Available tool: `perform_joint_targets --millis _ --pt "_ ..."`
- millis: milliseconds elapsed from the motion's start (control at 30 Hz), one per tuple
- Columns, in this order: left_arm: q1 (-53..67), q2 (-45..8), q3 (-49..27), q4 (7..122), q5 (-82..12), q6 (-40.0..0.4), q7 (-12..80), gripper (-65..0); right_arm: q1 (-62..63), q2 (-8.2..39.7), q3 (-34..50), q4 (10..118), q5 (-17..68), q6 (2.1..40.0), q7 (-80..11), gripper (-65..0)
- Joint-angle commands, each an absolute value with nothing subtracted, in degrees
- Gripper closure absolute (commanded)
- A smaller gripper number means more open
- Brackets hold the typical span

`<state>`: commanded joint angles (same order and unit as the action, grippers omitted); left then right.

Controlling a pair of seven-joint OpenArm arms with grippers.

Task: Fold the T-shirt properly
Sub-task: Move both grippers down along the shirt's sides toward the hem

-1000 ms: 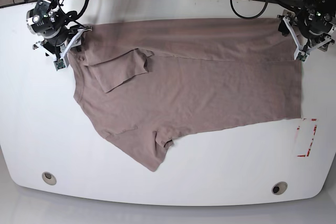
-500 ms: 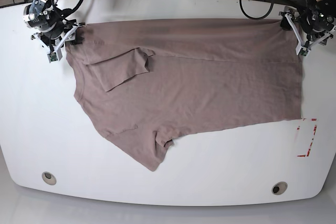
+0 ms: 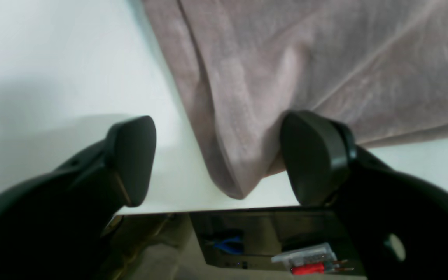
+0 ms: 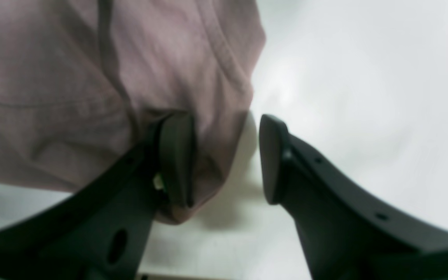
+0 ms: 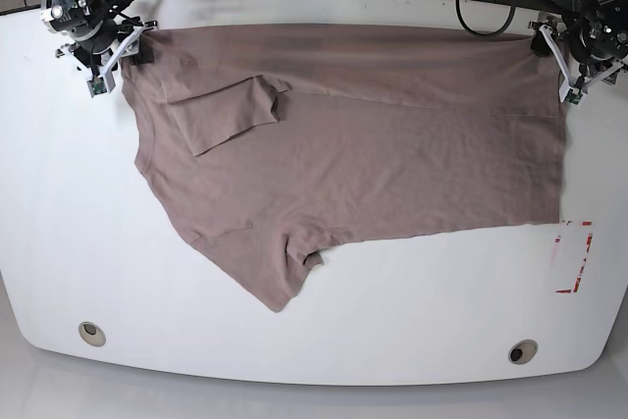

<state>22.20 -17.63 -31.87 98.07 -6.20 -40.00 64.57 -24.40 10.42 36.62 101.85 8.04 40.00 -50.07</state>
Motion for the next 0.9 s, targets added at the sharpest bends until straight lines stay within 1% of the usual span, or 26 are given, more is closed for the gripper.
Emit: perform_joint_targets --millis 267,467,567,600,633,667,700,767,833,900 --pt "23.25 -17.63 -31.96 99.74 -6.20 -40.00 65.10 -49.7 -26.15 10.33 36.62 106.33 8.04 40.00 -50.15 -26.6" --pt "22.99 -17.54 -31.96 105.71 -6.55 -40.00 68.26 -49.9 -26.15 10.33 36.44 111.25 7.78 40.00 -50.24 -27.0" --pt "21.93 -17.27 -31.52 110.73 -6.64 -40.00 68.88 -50.0 -25.71 10.33 36.26 113.80 7.78 40.00 -50.51 -27.9" --pt "21.23 -17.27 -31.43 111.69 -6.64 -40.00 69.05 -50.1 -25.63 10.33 36.18 114.33 7.78 40.00 -50.86 -29.5" --pt "20.35 -17.27 -31.43 112.84 -6.64 -40.00 69.32 -50.1 -24.84 10.33 36.18 115.03 7.78 40.00 -51.47 -33.0" --pt "19.91 -17.27 -31.43 113.01 -6.64 -40.00 69.67 -50.1 -24.31 10.33 36.18 115.38 7.78 40.00 -51.91 -34.9" --pt "18.95 -17.27 -31.43 113.27 -6.64 -40.00 70.46 -50.1 -23.43 10.42 36.18 115.65 7.78 40.00 -52.79 -39.2" --pt "16.75 -17.27 -31.52 113.27 -6.73 -40.00 72.04 -50.1 -21.67 10.59 36.18 115.65 7.87 40.00 -53.67 -44.7" --pt "14.46 -17.36 -31.78 113.27 -6.73 -40.00 73.27 -50.1 -20.00 10.77 36.18 115.56 7.87 40.00 -53.85 -48.2" --pt "12.70 -17.45 -31.87 113.27 -6.73 -40.00 74.59 -50.0 -18.24 11.30 36.00 115.56 7.96 40.00 -53.85 -49.0"
